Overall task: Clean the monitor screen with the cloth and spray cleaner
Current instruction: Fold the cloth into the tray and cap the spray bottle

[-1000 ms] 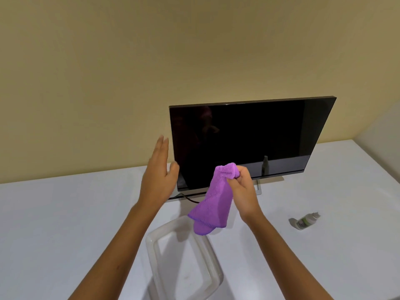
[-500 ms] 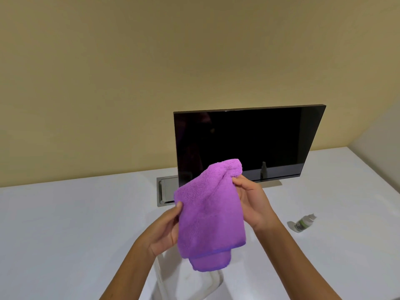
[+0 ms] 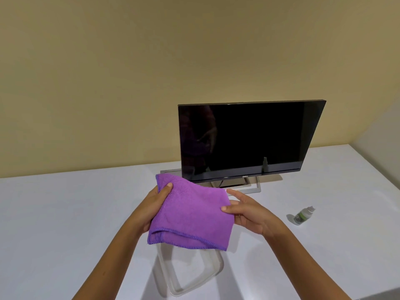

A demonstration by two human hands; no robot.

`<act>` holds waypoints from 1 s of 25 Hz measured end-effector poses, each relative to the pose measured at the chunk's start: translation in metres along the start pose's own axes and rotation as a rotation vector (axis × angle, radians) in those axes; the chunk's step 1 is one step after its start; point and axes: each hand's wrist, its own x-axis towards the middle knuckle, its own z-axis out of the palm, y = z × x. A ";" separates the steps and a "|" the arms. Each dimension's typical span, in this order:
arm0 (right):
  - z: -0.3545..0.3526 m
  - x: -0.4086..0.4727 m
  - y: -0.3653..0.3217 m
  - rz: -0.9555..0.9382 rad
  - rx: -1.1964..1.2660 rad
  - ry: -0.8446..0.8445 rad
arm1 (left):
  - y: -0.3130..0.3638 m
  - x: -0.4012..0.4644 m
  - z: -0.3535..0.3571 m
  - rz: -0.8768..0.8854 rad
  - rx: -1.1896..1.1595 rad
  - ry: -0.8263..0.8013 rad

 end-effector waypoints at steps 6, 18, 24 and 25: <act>0.003 -0.002 0.001 -0.241 -0.073 0.229 | -0.004 0.003 -0.015 -0.040 -0.015 0.078; 0.007 0.003 -0.026 -0.572 -0.997 0.367 | 0.022 0.008 -0.027 0.260 0.173 0.024; -0.004 -0.001 -0.047 -0.447 -0.432 0.152 | 0.042 0.005 -0.033 0.096 0.418 -0.184; -0.005 -0.002 -0.048 -0.447 -0.337 0.117 | 0.044 0.004 -0.032 0.059 0.447 -0.210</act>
